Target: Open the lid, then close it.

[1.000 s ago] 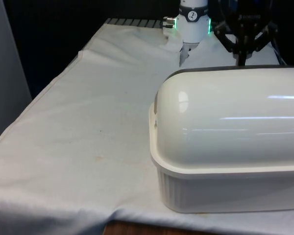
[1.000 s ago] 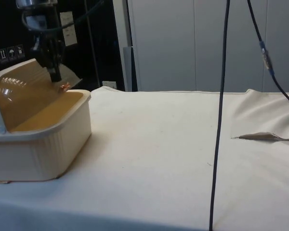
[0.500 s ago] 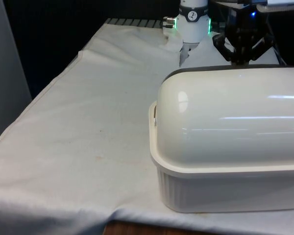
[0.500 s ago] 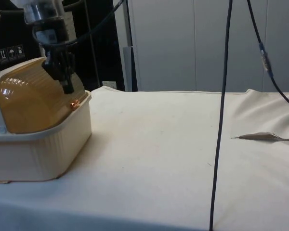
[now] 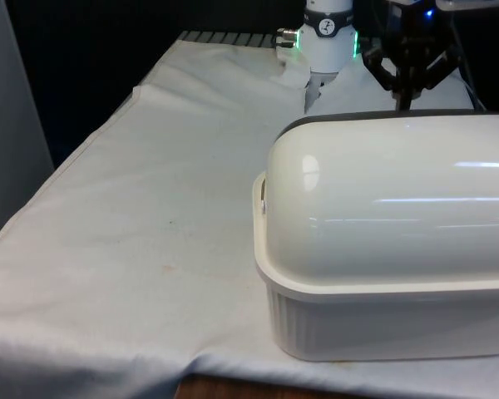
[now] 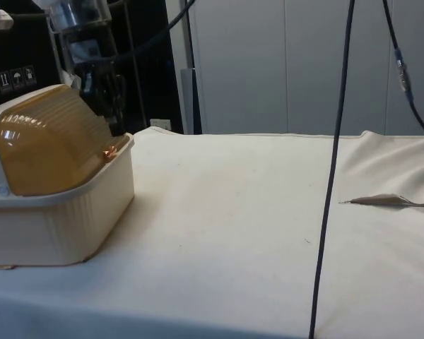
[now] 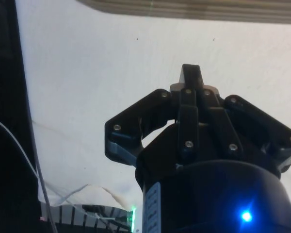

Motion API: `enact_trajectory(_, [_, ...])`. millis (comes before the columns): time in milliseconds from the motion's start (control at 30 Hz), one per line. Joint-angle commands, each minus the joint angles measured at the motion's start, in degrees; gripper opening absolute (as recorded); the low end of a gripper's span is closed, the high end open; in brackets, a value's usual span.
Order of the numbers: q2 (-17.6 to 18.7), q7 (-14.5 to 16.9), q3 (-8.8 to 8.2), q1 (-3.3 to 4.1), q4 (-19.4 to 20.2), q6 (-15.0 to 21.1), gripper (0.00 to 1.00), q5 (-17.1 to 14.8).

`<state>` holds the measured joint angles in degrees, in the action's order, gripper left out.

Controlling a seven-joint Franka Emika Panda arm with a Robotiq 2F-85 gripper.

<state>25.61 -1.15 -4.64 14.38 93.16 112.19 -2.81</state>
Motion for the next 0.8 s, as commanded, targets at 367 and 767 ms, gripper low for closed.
enact_trajectory(367, [-4.4, 1.5, -0.11, -0.11, 6.8, 2.7, 0.0, 0.7])
enact_trajectory(767, [-8.8, 3.9, -0.52, -0.17, 13.3, 6.0, 0.0, 1.4])
